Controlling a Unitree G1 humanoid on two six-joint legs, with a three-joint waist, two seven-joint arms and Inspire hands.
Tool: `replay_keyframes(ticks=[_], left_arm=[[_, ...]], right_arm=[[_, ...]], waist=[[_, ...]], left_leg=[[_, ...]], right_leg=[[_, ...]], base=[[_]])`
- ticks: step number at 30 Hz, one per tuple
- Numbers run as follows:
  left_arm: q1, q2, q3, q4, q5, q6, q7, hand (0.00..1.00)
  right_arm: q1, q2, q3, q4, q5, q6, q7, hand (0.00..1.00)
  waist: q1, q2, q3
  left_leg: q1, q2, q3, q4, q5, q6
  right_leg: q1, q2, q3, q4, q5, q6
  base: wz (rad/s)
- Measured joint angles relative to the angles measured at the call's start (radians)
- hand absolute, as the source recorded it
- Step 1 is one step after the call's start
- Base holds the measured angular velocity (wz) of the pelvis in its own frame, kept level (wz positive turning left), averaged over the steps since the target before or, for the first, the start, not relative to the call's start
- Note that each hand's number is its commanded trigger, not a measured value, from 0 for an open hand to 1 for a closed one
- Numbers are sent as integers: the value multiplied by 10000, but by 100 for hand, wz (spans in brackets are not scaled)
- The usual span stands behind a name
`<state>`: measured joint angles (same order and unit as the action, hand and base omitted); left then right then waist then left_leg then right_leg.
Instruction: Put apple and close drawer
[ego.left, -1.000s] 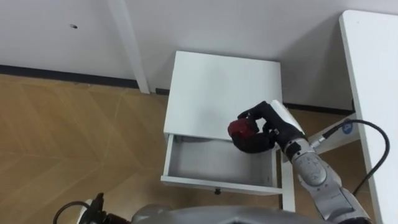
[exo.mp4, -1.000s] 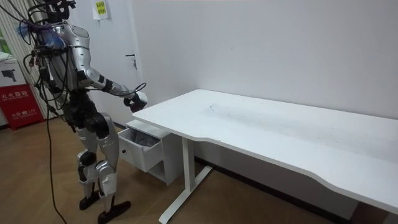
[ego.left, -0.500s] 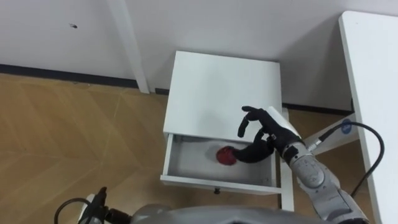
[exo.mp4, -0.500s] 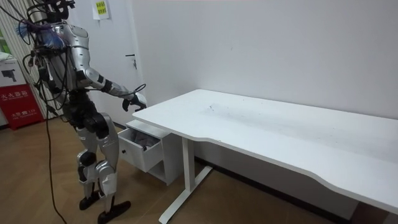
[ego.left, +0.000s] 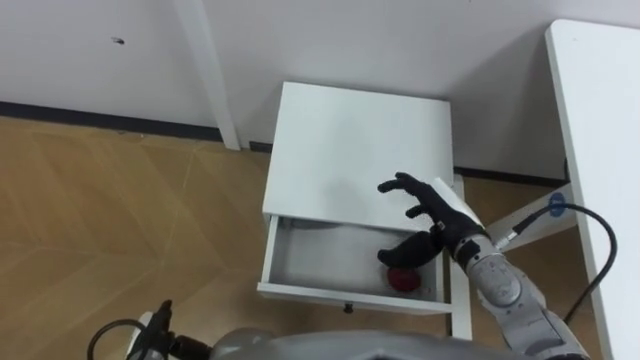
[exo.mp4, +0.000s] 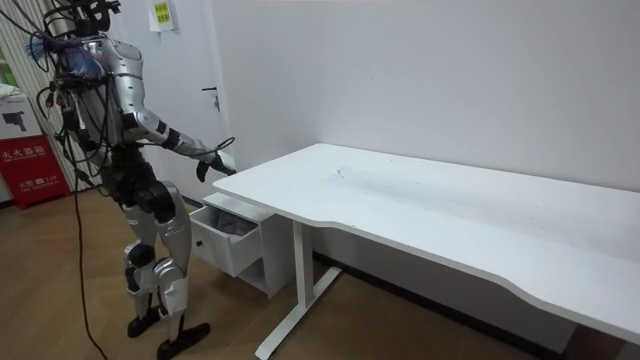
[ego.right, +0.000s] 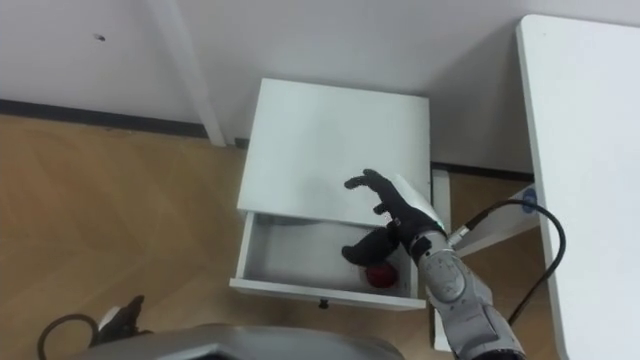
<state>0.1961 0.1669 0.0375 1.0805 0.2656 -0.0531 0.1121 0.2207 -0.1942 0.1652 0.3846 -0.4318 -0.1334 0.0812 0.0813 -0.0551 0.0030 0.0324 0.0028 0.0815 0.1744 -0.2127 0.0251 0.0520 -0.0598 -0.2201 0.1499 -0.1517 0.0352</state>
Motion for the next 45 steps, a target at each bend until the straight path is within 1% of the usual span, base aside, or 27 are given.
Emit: replay_keyframes(ticks=[5,9,18,19,20,21,22,23,24,25,26,27,28,29,30,31,32,33,34,35,36,37,38,39,42,43,45], left_arm=[[211,-29,104,230,-18,-3,374,0],[475,-70,264,272,-392,2,614,0],[633,-110,436,424,-385,34,759,0],[602,-137,502,427,-385,28,759,0],[528,-226,648,490,-397,10,758,0],[265,-288,646,795,-574,6,756,0],[198,-305,658,913,-632,22,752,0],[65,-261,660,1025,-805,19,750,0],[-80,-219,663,1196,-793,22,761,0],[-112,-206,658,1221,-785,11,769,0],[-217,-45,662,1398,-849,-14,768,0],[-352,144,664,1661,-1173,82,775,0],[-416,197,662,1680,-1306,180,779,0],[-521,254,651,1644,-1499,345,799,0],[-475,327,640,1522,-1563,405,818,0],[-451,382,643,1492,-1542,412,819,0],[-357,486,652,1301,-1438,476,810,0],[-125,436,683,1109,-1357,592,797,0],[-50,343,670,1002,-1268,642,757,0],[293,203,633,805,-1230,724,671,0],[544,172,550,635,-1281,846,635,0],[607,166,554,601,-1295,909,640,0],[622,109,569,592,-1340,976,662,0],[619,122,622,519,-1361,964,695,0],[609,192,984,381,-1361,880,828,0],[596,190,984,384,-1331,873,824,0],[417,161,985,388,-1316,705,818,0]], right_arm=[[-57,88,-494,1118,325,-297,-566,0],[-38,265,-1260,2695,1437,-292,-1167,0],[-95,286,-1910,5440,2440,-278,-1896,0],[-125,287,-2089,5559,2531,-262,-1908,0],[-167,248,-2431,5701,2607,-211,-1994,0],[-223,161,-2699,5808,2699,-154,-2132,0],[-235,144,-2886,5799,2695,-137,-2223,0],[-229,125,-3110,5829,2741,-136,-2429,0],[-241,14,-3212,5873,2765,-80,-2566,0],[-324,-17,-3375,5935,2764,-72,-2593,0],[-416,-8,-3495,5982,2897,-72,-2759,0],[-359,-15,-3487,5982,2988,-73,-2828,0],[-294,-35,-3459,5988,3060,-73,-2855,0],[-104,-101,-3253,6075,3165,-66,-2898,0],[-58,-181,-2866,6478,3328,-21,-2859,0],[-73,-177,-2692,6644,3398,49,-2840,0],[-217,-149,-2538,6895,3461,210,-2768,0],[-343,-183,-2519,7155,3465,372,-2739,0],[-342,-218,-2565,7213,3470,433,-2736,0],[-336,-239,-2686,7382,3598,462,-2737,0],[-300,-231,-2664,7471,3820,479,-2707,0],[-304,-222,-2667,7503,3904,494,-2655,0],[-350,-226,-2677,7503,3954,502,-2549,0],[-443,-166,-2656,7527,3961,500,-2405,0],[-843,13,-2653,7913,3957,488,-2124,0],[-855,15,-2654,7930,3960,485,-2063,0],[-816,63,-2651,8079,3976,492,-1888,0]], waist=[[-197,64,1],[-284,74,-11],[-609,207,-44],[-622,266,-8],[-638,425,28],[-661,536,38],[-760,590,31],[-940,621,24],[-1058,738,12],[-1059,870,24],[-1160,1057,109],[-1267,1195,160],[-1364,1285,151],[-1439,1604,165],[-1422,1770,161],[-1400,1856,196],[-1364,1530,229],[-1379,1187,218],[-1391,1151,207],[-1392,1088,190],[-1310,915,168],[-1235,766,172],[-1024,686,93],[-912,618,50],[-733,270,-70],[-763,296,-100],[-766,183,-101]], left_leg=[[154,5,-13,-43,0,0],[189,6,-18,-45,0,0],[300,0,152,29,-36,41],[281,-3,179,118,-85,66],[162,-27,268,362,-281,161],[-6,-99,350,621,-410,268],[-80,-168,387,733,-441,341],[-246,-373,449,1072,-535,496],[-432,-369,478,1565,-723,704],[-585,-307,531,1846,-843,782],[-842,-217,521,2418,-1069,940],[-1046,-23,409,2786,-1176,1017],[-1145,164,299,2895,-1202,1037],[-1266,584,75,2862,-1187,1045],[-1202,893,-58,2702,-1045,890],[-1219,872,-13,2752,-1018,767],[-1381,669,86,3174,-1201,694],[-1567,447,93,3620,-1457,894],[-1590,324,39,3719,-1559,936],[-1507,149,-28,3663,-1593,972],[-1336,-72,-9,3313,-1480,953],[-1242,-190,-4,3075,-1377,939],[-1121,-266,40,2600,-1106,870],[-976,-269,87,2054,-829,792],[-700,-269,231,1264,-519,571],[-656,-222,193,1255,-493,527],[-331,-144,140,944,-413,392]], right_leg=[[139,11,18,-1,-1,1],[164,4,7,0,-1,2],[130,-65,125,262,-26,38],[47,-118,128,475,-74,59],[-341,-271,167,1278,-258,172],[-1202,-465,181,2866,-405,261],[-1775,-663,179,3944,-372,239],[-2943,-1119,357,6142,83,189],[-4264,-1284,978,8034,1421,257],[-4925,-1217,1276,8818,2319,347],[-6351,-930,1778,11596,2832,218],[-7691,-542,1904,14938,2059,-20],[-8225,-324,1787,16263,1738,-136],[-9048,20,1586,17786,1338,-300],[-9373,122,1637,18163,1104,-211],[-9381,106,1703,17988,1002,-69],[-8962,-231,2100,16784,784,246],[-7825,-672,2150,14389,651,282],[-7059,-760,1998,12921,635,265],[-5326,-787,1737,9924,633,287],[-3774,-758,1418,7343,482,385],[-3098,-739,1267,6238,161,433],[-2193,-597,1202,4332,-375,457],[-1617,-464,1180,2977,-369,443],[-776,-279,1066,1050,-284,335],[-646,-230,1001,862,-205,301],[-205,-102,844,469,-153,235]], base=[[-1],[1],[-4],[-13],[-23],[-23],[-10],[0],[-14],[-37],[-36],[-16],[19],[33],[32],[25],[25],[27],[33],[25],[16],[-5],[-12],[-12],[-19],[8],[15]])
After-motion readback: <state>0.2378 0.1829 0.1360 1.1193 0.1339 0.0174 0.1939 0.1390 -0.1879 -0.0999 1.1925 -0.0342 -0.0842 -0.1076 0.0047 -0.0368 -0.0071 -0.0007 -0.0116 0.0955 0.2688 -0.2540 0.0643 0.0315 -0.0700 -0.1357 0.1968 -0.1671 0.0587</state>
